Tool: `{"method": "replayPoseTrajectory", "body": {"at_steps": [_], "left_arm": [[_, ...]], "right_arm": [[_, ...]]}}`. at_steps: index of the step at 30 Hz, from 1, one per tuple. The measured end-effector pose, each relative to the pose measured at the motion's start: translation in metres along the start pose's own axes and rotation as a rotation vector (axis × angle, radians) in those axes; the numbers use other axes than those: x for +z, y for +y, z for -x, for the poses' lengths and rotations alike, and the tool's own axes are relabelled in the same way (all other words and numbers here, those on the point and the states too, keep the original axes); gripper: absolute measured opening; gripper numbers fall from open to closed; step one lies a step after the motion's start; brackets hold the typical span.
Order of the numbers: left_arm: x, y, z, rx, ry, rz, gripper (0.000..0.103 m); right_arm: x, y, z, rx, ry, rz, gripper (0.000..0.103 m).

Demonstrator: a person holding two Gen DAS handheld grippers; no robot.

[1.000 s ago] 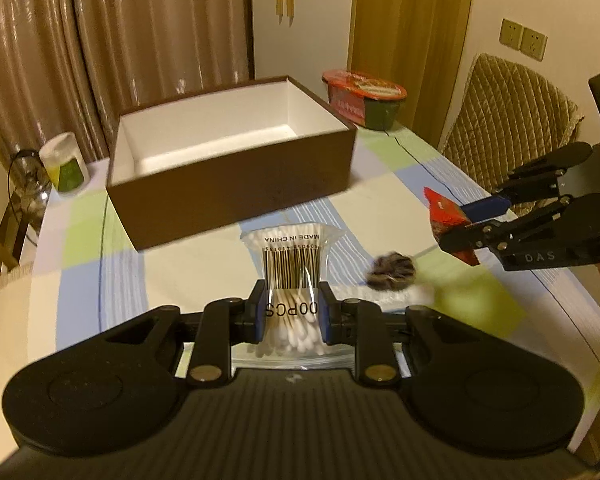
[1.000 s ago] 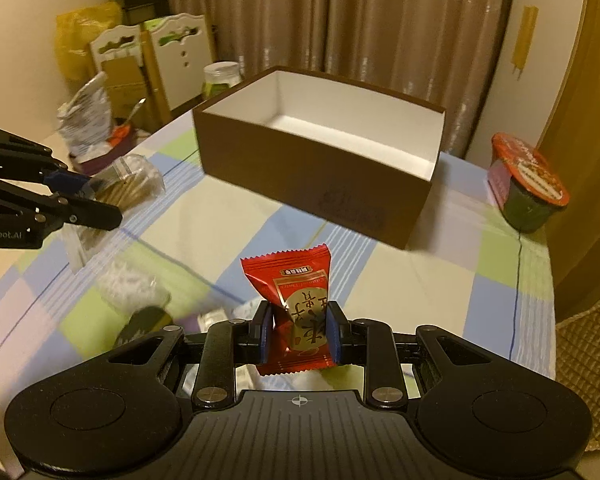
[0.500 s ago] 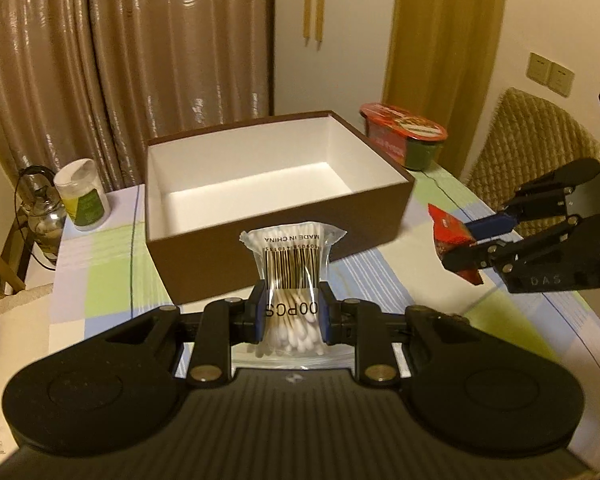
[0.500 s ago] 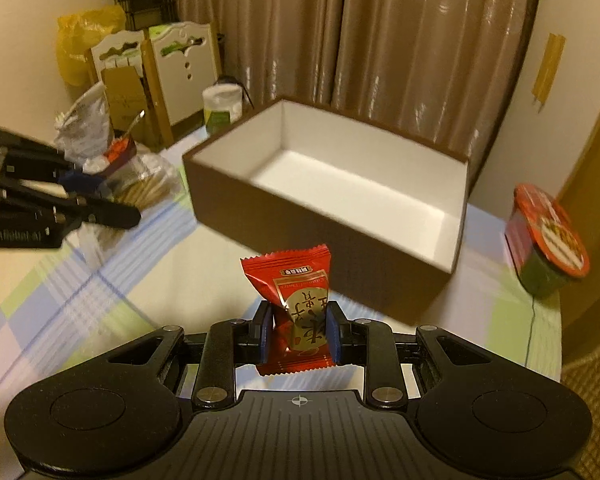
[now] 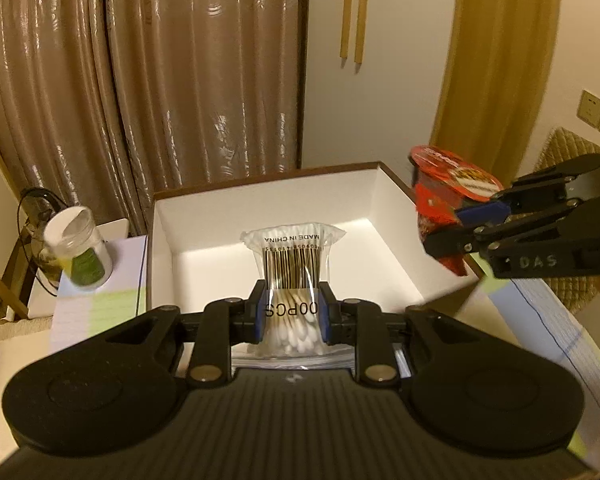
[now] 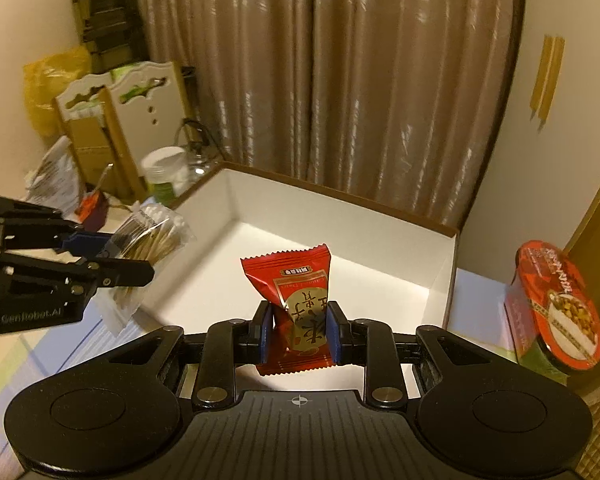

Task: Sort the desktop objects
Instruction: 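Carry the swab bag and candy packet up over the brown box with both tools, then lower both items into the box and open both tools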

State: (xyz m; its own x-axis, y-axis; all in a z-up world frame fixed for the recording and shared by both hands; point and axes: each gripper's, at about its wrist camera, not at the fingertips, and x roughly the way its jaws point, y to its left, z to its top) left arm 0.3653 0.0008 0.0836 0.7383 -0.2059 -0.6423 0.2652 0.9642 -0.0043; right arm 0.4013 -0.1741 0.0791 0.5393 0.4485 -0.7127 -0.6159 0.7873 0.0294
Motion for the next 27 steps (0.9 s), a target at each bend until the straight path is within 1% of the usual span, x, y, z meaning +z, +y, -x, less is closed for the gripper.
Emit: {"method": "replayPoseTrajectory", "body": {"at_steps": [3,9,18,27], "left_arm": [[0.007,0.005,-0.026,0.010,0.024,0.006,0.021],[0.014,0.014,-0.069,0.019,0.077,0.018,0.021],[0.009,0.028,-0.107,0.015,0.141,0.050,0.021],[0.003,0.031,-0.128,0.009,0.179,0.061,0.021]], "right_arm": [[0.006,-0.011,-0.026,-0.007,0.041,-0.050,0.027],[0.010,-0.023,-0.066,-0.012,0.118,-0.079,0.027],[0.005,-0.037,-0.093,-0.014,0.174,-0.105,0.027],[-0.004,-0.041,-0.105,-0.014,0.216,-0.113,0.027]]}}
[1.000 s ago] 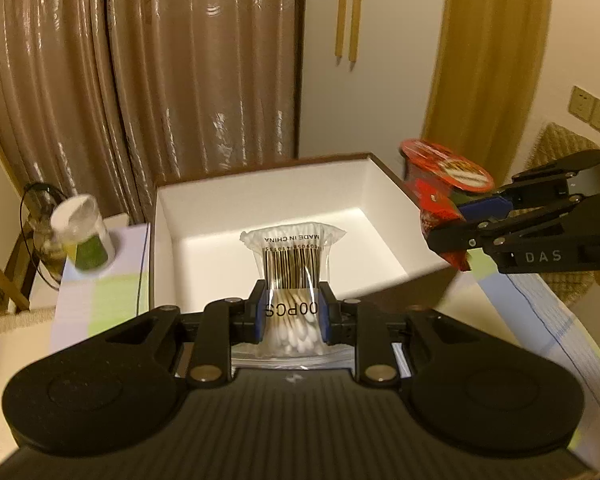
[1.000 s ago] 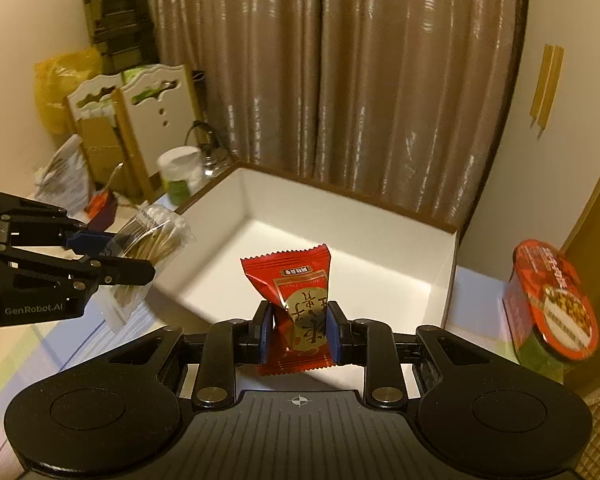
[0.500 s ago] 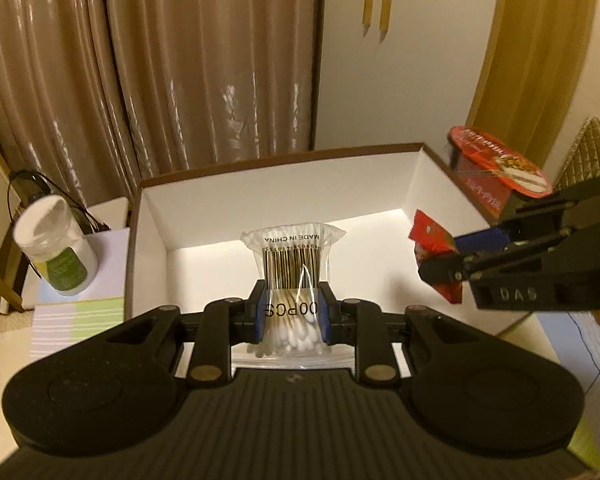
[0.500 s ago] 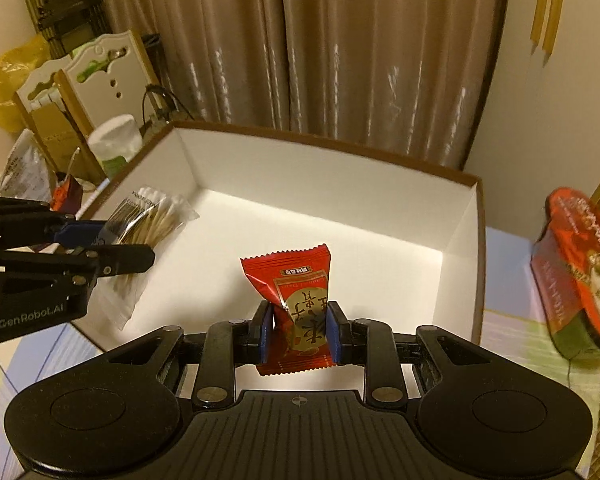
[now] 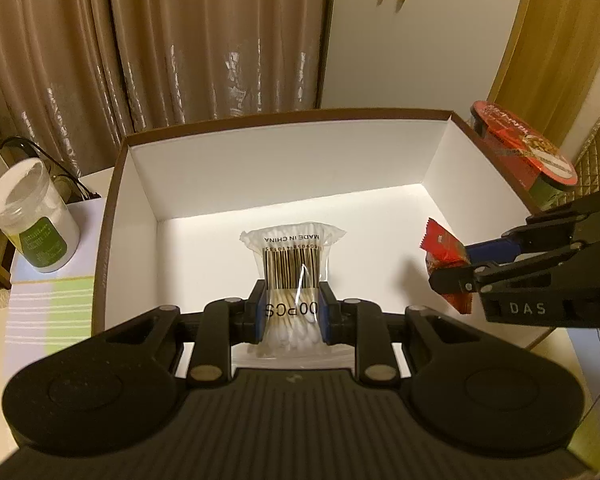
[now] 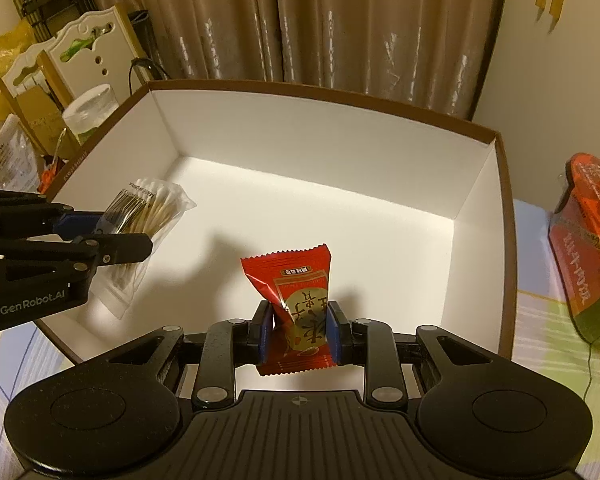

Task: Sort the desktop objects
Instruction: 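Lower both items into the box and open both tools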

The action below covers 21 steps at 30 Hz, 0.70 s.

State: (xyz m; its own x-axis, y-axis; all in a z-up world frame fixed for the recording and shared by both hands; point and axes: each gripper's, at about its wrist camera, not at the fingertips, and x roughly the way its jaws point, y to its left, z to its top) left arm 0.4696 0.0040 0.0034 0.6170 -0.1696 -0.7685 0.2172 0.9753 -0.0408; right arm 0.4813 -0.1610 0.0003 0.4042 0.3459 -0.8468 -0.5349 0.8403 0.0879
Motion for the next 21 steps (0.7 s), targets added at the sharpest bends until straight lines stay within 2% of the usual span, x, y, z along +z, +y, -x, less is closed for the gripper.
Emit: {"method": "replayPoseTrajectory", "body": {"at_steps": [9,11,21], "left_arm": [[-0.003,0.000,-0.007,-0.001,0.011,-0.002,0.023],[-0.004,0.001,-0.007,0.003,0.010,-0.001,0.030],[-0.004,0.005,-0.006,0.003,-0.001,0.005,0.033]], "right_arm": [[0.001,0.002,-0.010,-0.001,0.015,0.010,0.027],[0.001,0.003,-0.013,-0.002,0.018,0.010,0.027],[0.003,0.007,-0.022,-0.008,0.024,0.018,0.027]]}}
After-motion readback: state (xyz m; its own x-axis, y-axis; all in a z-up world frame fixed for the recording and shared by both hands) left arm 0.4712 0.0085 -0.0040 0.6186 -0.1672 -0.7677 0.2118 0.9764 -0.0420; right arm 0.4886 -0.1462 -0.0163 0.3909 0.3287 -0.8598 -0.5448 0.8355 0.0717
